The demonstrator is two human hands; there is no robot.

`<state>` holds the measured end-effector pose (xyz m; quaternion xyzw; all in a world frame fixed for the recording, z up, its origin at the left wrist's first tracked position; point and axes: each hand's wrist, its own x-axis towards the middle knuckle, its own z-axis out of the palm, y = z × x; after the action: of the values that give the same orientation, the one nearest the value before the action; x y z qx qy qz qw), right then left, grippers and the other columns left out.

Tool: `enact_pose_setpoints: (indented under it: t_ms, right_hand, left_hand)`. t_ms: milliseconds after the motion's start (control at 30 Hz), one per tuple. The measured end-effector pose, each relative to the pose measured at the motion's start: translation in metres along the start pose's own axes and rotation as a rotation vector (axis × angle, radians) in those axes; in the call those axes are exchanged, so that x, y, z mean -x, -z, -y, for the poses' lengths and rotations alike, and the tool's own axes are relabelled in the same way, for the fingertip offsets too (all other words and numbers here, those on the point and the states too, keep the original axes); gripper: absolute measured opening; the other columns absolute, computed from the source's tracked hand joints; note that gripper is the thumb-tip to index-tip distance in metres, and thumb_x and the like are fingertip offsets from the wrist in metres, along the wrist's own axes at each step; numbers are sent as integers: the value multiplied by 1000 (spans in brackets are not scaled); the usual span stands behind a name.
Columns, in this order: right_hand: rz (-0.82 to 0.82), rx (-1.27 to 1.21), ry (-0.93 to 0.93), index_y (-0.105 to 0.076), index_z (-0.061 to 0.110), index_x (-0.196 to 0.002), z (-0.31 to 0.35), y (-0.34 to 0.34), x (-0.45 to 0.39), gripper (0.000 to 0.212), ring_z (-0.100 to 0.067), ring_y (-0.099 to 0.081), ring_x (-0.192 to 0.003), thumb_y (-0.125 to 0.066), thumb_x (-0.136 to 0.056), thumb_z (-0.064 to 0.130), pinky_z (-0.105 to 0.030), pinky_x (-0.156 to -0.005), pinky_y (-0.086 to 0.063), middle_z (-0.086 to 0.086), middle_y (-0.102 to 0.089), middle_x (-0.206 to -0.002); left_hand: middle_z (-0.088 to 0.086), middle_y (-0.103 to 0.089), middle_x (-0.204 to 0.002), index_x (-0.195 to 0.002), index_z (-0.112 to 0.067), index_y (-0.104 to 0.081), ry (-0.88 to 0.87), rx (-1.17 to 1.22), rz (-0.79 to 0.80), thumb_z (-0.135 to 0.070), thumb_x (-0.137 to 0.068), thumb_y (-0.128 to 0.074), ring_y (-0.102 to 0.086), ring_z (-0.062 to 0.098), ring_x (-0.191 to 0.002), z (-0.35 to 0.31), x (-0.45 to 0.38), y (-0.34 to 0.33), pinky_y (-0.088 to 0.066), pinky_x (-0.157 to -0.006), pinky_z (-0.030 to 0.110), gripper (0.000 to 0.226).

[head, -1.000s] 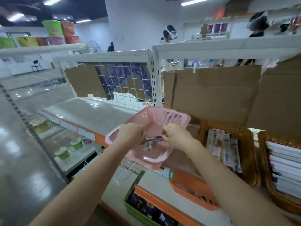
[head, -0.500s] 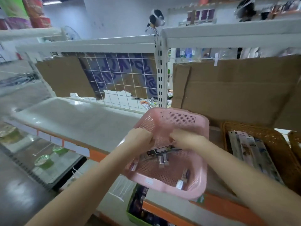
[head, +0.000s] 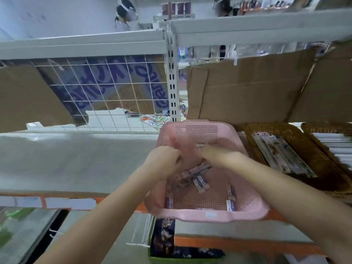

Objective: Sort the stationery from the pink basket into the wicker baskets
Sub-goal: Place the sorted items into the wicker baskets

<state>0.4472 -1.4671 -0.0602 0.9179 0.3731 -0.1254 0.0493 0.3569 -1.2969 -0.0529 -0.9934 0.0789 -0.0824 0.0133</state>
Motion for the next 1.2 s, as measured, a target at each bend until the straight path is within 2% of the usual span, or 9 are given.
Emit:
enact_pose_setpoints:
  t_ms: [100,233,333,467,533,667,833,967,1200]
  right_hand:
    - [-39,-132,-50,-62,12,-105,-9,6,7,20,-23,-60,-81,-46,-93,10,-30,-64,-47,-13,-63,-112]
    - [-172,-356,-121,-62,18,-104,-20,14,24,12,-22,-62,-80,-53,-96,17,-25,-65,-48,0,-60,-99]
    - [-274,-614,-102,-59,20,-78,-22,19,38,15,-31,-66,-69,-59,-93,17,-39,-64,-54,-5,-64,-83]
    - [-298,-870,-65,-67,10,-105,-18,20,56,16,-22,-68,-75,-62,-91,17,-54,-68,-55,-3,-68,-105]
    - [-290,-960,-28,-67,13,-106,-14,19,60,17,-8,-65,-71,-62,-91,18,-46,-62,-57,3,-67,-108]
    - [-331,-1080,45,-66,21,-87,-3,19,68,14,12,-59,-59,-62,-89,8,-3,-46,-40,11,-67,-85]
    - [-373,-1130,55,-65,17,-87,0,23,70,8,13,-59,-59,-62,-90,10,-1,-44,-37,9,-67,-86]
    - [-516,-1009,-69,-65,14,-87,-2,22,66,3,8,-55,-45,-64,-89,13,-6,-40,-38,-3,-70,-91]
    - [-562,-877,-134,-65,24,-83,16,19,52,5,9,-53,-71,-70,-84,25,3,-54,-37,15,-63,-79]
  left_hand:
    - [10,-66,-91,-87,-10,-61,-4,40,-38,-25,-92,-42,-60,32,-87,6,-1,3,-40,-62,30,25]
    - [10,-66,-99,-96,-10,-64,37,78,-31,-26,-93,-42,-60,31,-91,11,-7,6,-41,-64,31,27]
    - [9,-67,-99,-94,-11,-64,23,131,-1,-26,-92,-44,-60,30,-89,7,-11,4,-44,-68,31,26]
    - [3,-69,-96,-96,-15,-65,3,254,56,-32,-94,-49,-58,19,-78,-6,-15,1,-40,-65,25,24]
    - [-1,-70,-98,-102,-16,-66,4,375,78,-36,-93,-51,-59,14,-80,-12,-16,2,-44,-68,24,27]
    - [-12,-63,-90,-105,-21,-63,16,596,81,-39,-91,-55,-53,-8,-72,-19,-13,8,-38,-61,2,25]
    - [-11,-63,-98,-112,-20,-60,38,678,122,-30,-90,-57,-57,-4,-80,-24,-9,11,-39,-67,2,25]
    - [-5,-66,-108,-118,-19,-58,62,727,144,-17,-88,-54,-61,8,-98,-30,-9,10,-46,-91,23,30]
    - [-10,-63,-92,-96,-32,-52,114,910,76,-19,-84,-61,-56,-4,-75,-47,-17,2,-44,-66,12,20]
